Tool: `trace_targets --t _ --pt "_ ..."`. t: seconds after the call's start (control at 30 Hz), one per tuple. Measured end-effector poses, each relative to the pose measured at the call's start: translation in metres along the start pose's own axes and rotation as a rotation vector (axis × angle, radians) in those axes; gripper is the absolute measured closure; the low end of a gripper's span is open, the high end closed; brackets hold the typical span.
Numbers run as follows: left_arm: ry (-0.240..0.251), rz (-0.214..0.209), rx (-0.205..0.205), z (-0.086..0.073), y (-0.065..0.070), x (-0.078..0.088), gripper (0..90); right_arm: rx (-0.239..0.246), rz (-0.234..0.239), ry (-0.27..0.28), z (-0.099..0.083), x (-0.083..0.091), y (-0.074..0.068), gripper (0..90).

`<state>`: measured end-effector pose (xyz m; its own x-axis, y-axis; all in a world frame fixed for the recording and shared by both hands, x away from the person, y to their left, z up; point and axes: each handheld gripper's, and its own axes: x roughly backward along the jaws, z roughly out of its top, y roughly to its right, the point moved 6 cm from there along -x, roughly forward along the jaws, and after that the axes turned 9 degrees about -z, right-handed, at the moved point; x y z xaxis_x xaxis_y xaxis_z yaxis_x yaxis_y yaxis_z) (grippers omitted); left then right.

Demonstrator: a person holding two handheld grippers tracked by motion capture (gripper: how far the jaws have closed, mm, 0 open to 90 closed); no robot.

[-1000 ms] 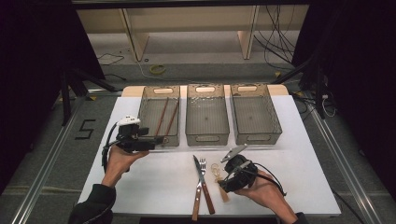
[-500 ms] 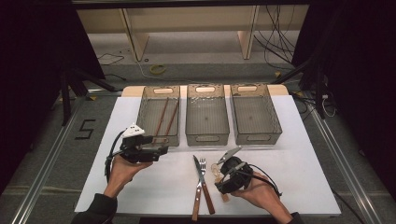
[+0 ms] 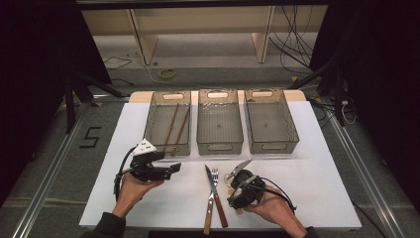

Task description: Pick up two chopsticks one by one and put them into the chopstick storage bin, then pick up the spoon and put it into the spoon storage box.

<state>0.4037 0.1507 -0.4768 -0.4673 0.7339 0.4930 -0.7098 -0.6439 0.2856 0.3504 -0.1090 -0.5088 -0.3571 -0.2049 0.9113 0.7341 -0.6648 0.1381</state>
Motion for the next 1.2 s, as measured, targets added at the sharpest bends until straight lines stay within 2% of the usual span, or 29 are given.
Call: trace_targets --t 0.4,0.9,1.2 --pt "0.005 0.0 -0.001 -0.011 0.002 0.004 18.3 0.011 -0.001 -0.023 -0.001 -0.003 -0.004 40.7" --pt "0.001 0.022 -0.012 -0.019 0.003 0.01 18.3 0.011 -0.012 -0.057 -0.004 -0.009 -0.008 42.6" --pt "-0.011 0.022 -0.01 -0.023 0.003 0.008 18.3 0.024 -0.025 -0.069 -0.005 -0.011 -0.008 49.6"
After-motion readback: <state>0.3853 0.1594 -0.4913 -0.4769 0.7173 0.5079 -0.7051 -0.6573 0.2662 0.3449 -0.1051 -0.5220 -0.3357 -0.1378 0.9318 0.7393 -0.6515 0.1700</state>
